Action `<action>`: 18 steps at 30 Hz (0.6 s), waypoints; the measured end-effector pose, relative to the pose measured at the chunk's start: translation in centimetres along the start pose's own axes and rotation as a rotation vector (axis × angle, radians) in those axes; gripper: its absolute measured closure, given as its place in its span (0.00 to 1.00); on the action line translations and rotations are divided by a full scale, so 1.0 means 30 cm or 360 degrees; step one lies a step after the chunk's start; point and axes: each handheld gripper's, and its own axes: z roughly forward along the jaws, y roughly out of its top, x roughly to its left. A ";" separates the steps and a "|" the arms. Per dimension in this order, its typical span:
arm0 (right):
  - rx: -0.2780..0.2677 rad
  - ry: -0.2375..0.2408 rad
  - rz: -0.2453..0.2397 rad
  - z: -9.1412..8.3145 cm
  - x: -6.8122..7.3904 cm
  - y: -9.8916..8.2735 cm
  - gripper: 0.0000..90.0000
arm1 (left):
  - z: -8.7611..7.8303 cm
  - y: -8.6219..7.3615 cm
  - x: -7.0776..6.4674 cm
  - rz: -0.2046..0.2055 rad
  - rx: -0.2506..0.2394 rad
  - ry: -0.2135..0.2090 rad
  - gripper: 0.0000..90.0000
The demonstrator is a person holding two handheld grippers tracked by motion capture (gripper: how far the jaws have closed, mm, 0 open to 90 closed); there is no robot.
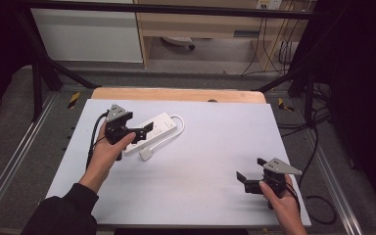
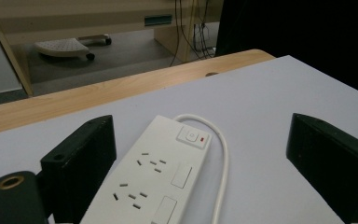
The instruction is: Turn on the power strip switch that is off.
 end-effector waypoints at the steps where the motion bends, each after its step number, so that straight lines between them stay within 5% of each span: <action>1: 0.0000 0.0001 0.0000 0.000 0.000 0.000 0.03 | 0.004 0.001 0.001 0.0002 -0.0002 0.0004 0.09; 18: 0.0000 0.0009 0.0003 -0.001 0.001 0.001 0.03 | 0.106 -0.008 0.007 0.0004 0.0056 0.0042 0.10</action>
